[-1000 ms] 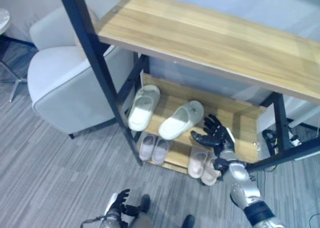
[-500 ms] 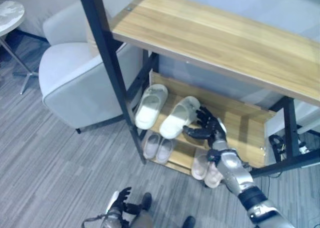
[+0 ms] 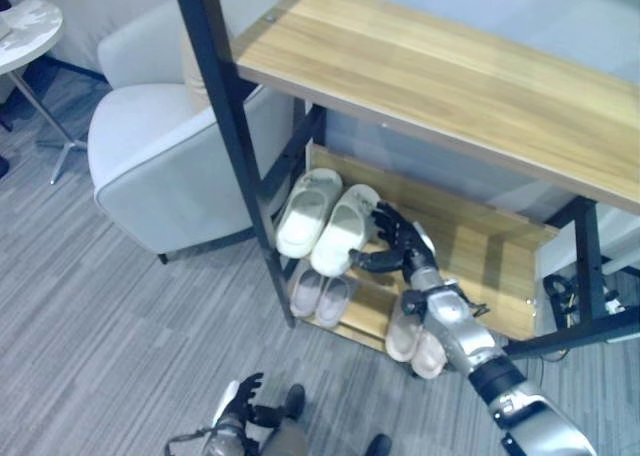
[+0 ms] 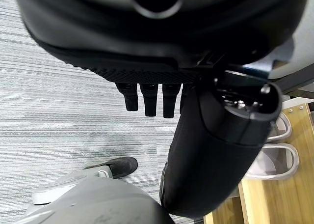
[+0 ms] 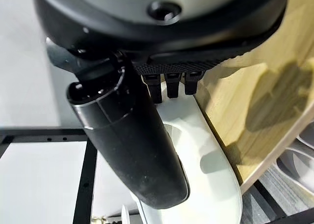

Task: Arrange the slippers neatly on the shoe rack.

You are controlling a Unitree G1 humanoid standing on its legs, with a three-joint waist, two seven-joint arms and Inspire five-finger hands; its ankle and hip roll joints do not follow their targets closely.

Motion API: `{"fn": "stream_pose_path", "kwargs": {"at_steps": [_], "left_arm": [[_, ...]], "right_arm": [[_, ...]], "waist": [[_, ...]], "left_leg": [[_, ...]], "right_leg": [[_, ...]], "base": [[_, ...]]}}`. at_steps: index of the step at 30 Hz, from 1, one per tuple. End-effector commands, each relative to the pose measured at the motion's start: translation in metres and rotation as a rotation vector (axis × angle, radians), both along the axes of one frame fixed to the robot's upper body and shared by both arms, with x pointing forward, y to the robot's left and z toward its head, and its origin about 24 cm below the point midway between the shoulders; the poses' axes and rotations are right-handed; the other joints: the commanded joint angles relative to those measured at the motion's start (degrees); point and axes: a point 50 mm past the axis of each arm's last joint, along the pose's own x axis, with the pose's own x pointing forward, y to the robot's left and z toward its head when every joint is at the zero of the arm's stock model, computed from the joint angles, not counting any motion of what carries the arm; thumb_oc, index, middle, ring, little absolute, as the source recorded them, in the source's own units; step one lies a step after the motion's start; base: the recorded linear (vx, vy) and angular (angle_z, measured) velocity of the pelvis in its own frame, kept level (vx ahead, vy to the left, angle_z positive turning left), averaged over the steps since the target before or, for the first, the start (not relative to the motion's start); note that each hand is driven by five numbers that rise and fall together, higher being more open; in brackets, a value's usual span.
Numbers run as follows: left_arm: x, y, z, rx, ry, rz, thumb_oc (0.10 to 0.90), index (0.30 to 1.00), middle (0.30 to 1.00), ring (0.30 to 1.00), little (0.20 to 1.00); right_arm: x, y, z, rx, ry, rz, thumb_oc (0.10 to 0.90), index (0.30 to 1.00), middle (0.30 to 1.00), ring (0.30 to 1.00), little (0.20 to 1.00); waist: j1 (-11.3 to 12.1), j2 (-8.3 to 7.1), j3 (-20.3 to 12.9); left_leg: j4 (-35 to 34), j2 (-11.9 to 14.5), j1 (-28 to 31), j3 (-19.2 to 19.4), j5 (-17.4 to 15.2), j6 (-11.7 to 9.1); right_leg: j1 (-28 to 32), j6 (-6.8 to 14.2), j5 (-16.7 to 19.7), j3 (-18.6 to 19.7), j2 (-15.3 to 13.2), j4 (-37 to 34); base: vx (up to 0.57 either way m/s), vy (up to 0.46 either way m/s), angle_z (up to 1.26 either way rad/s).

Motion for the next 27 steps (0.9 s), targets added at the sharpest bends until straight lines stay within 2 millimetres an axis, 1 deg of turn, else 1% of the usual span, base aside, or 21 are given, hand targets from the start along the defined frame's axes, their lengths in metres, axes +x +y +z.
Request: {"fn": "stream_pose_path", "kwargs": {"at_steps": [1,6,7,8,9,11,12,13,14,15,16,17,19,20,21,23,25,26,27], "left_arm": [[-0.02,-0.021,-0.014,-0.024,0.081,-0.066,0.8,0.9,0.9,0.9,0.9],[-0.022,-0.019,-0.015,-0.023,0.092,-0.045,0.8,0.9,0.9,0.9,0.9],[-0.022,-0.018,-0.015,-0.022,0.093,-0.035,0.8,0.9,0.9,0.9,0.9],[-0.022,-0.018,-0.015,-0.023,0.094,-0.036,0.8,0.9,0.9,0.9,0.9],[-0.022,-0.016,-0.015,-0.023,0.094,-0.026,0.8,0.9,0.9,0.9,0.9],[-0.021,-0.015,-0.015,-0.024,0.09,-0.017,0.8,0.9,0.9,0.9,0.9],[-0.022,-0.016,-0.015,-0.024,0.091,-0.018,0.8,0.9,0.9,0.9,0.9],[-0.021,-0.016,-0.014,-0.029,0.088,-0.012,0.8,0.9,0.9,0.9,0.9],[-0.022,-0.016,-0.015,-0.032,0.093,-0.01,0.8,0.9,0.9,0.9,0.9],[-0.022,-0.016,-0.015,-0.032,0.093,-0.01,0.8,0.9,0.9,0.9,0.9],[-0.022,-0.017,-0.015,-0.039,0.095,-0.007,0.8,0.9,0.9,0.9,0.9],[-0.022,-0.017,-0.016,-0.043,0.097,-0.005,0.8,0.9,0.9,0.9,0.9],[-0.024,-0.018,-0.017,-0.046,0.108,0.0,0.8,0.9,0.9,0.9,0.9],[-0.025,-0.018,-0.017,-0.046,0.11,-0.001,0.8,0.9,0.9,0.9,0.9],[-0.026,-0.019,-0.018,-0.056,0.114,0.004,0.8,0.9,0.9,0.9,0.9],[-0.025,-0.021,-0.018,-0.069,0.114,0.009,0.8,0.9,0.9,0.9,0.9],[-0.026,-0.023,-0.018,-0.081,0.114,0.012,0.8,0.9,0.9,0.9,0.9],[-0.026,-0.023,-0.018,-0.081,0.114,0.012,0.8,0.9,0.9,0.9,0.9],[-0.023,-0.025,-0.018,-0.095,0.101,0.01,0.8,0.9,0.9,0.9,0.9]], "right_arm": [[0.016,0.007,0.058,-0.005,-0.255,0.048,0.8,0.9,0.9,0.9,0.9],[0.008,-0.001,0.058,-0.021,-0.282,0.045,0.8,0.9,0.9,0.9,0.9],[0.002,-0.007,0.059,-0.017,-0.3,0.041,0.8,0.9,0.9,0.9,0.9],[0.002,-0.007,0.059,-0.017,-0.299,0.041,0.8,0.9,0.9,0.9,0.9],[-0.007,-0.015,0.065,-0.012,-0.338,0.044,0.8,0.9,0.9,0.9,0.9],[-0.016,-0.02,0.07,-0.015,-0.38,0.053,0.8,0.9,0.9,0.9,0.9],[-0.016,-0.021,0.07,-0.016,-0.379,0.052,0.8,0.9,0.9,0.9,0.9],[-0.026,-0.029,0.077,-0.019,-0.424,0.058,0.8,0.9,0.9,0.9,0.9],[-0.031,-0.031,0.078,-0.022,-0.434,0.062,0.8,0.9,0.9,0.9,0.9],[-0.031,-0.031,0.078,-0.022,-0.434,0.062,0.8,0.9,0.9,0.9,0.9],[-0.043,-0.038,0.081,-0.037,-0.463,0.071,0.8,0.9,0.9,0.9,0.9],[-0.048,-0.04,0.081,-0.035,-0.467,0.075,0.8,0.9,0.9,0.9,0.9],[-0.06,-0.045,0.076,-0.007,-0.456,0.079,0.8,0.9,0.9,0.9,0.9],[-0.061,-0.045,0.076,-0.007,-0.454,0.079,0.8,0.9,0.9,0.9,0.9],[-0.072,-0.048,0.067,0.021,-0.421,0.089,0.8,0.9,0.9,0.9,0.9],[-0.086,-0.051,0.058,0.045,-0.38,0.114,0.8,0.9,0.9,0.9,0.9],[-0.098,-0.054,0.052,0.022,-0.352,0.143,0.8,0.9,0.9,0.9,0.9],[-0.098,-0.054,0.052,0.022,-0.351,0.143,0.8,0.9,0.9,0.9,0.9],[-0.11,-0.057,0.04,-0.021,-0.295,0.164,0.8,0.9,0.9,0.9,0.9]], "waist": [[1.1,0.34,-0.55],[0.37,0.53,-1.09],[-0.14,0.7,-1.39],[-0.12,0.71,-1.42],[-0.91,0.94,-1.77],[-1.67,1.12,-2.0],[-1.64,1.15,-2.04],[-2.58,1.34,-2.38],[-2.88,1.44,-2.59],[-2.87,1.44,-2.6],[-4.03,1.68,-2.97],[-4.56,1.77,-3.19],[-5.59,2.04,-3.62],[-5.54,2.05,-3.68],[-6.77,2.44,-3.94],[-7.88,2.9,-4.39],[-8.87,3.23,-4.54],[-8.86,3.24,-4.57],[-10.01,3.64,-4.62]], "left_leg": [[-0.4,0.19,6.96,2.9,-9.52,-0.97],[-0.4,0.2,7.44,2.96,-9.74,-0.95],[-0.4,0.2,7.62,3.08,-9.83,-0.98],[-0.4,0.2,7.63,3.07,-9.84,-0.98],[-0.4,0.23,7.9,3.27,-9.83,-1.05],[-0.4,0.23,8.08,3.35,-9.91,-1.05],[-0.4,0.23,8.09,3.33,-9.92,-1.05],[-0.4,0.3,8.39,3.57,-9.99,-1.06],[-0.4,0.34,8.54,3.65,-10.04,-1.05],[-0.4,0.34,8.54,3.65,-10.04,-1.05],[-0.4,0.43,8.85,3.99,-10.06,-1.1],[-0.4,0.5,9.02,4.16,-10.08,-1.13],[-0.4,0.6,9.39,4.59,-10.04,-1.18],[-0.4,0.6,9.41,4.59,-10.04,-1.18],[-0.4,0.73,9.64,5.07,-9.88,-1.3],[-0.4,0.82,9.9,5.41,-9.8,-1.4],[-0.4,0.92,9.92,5.69,-9.61,-1.55],[-0.4,0.92,9.91,5.69,-9.61,-1.55],[-0.4,1.03,9.71,6.11,-9.16,-1.82]], "right_leg": [[0.24,3.17,-2.62,1.5,-1.18,0.77],[0.61,3.21,-2.75,1.64,-1.15,0.74],[0.73,3.2,-2.84,1.74,-1.14,0.76],[0.75,3.2,-2.85,1.73,-1.14,0.76],[0.9,3.21,-2.89,1.87,-1.15,0.78],[1.0,3.22,-2.91,2.0,-1.21,0.78],[1.02,3.23,-2.92,1.98,-1.21,0.78],[1.1,3.27,-2.9,2.05,-1.27,0.81],[1.19,3.28,-2.91,2.15,-1.24,0.81],[1.19,3.28,-2.9,2.15,-1.24,0.81],[1.36,3.3,-2.94,2.5,-1.21,0.84],[1.45,3.3,-2.95,2.73,-1.14,0.85],[1.58,3.25,-2.96,3.08,-1.04,0.89],[1.59,3.25,-2.96,3.09,-1.03,0.89],[1.63,3.16,-2.93,3.47,-0.94,0.93],[1.65,3.05,-2.97,3.93,-0.78,0.93],[1.57,2.93,-3.02,4.21,-0.6,0.96],[1.56,2.93,-3.02,4.2,-0.6,0.96],[1.31,2.88,-2.94,4.63,-0.47,0.84]], "base": [[0.0,0.0,0.0],[0.0,0.0,-0.01],[0.01,0.004,-0.06],[0.02,0.004,-0.05],[0.01,-0.001,-0.03],[0.0,0.0,0.0],[0.0,0.0,0.0],[0.0,0.0,0.0],[0.0,0.0,0.0],[0.0,-0.022,-0.07],[0.0,-0.023,-0.1],[-0.01,-0.037,-0.14],[0.0,-0.029,-0.15],[-0.01,-0.034,-0.2],[-0.02,-0.037,-0.16],[-0.03,-0.041,-0.11],[-0.03,-0.036,-0.15],[-0.05,-0.055,-0.13],[-0.04,-0.038,-0.09]]}}
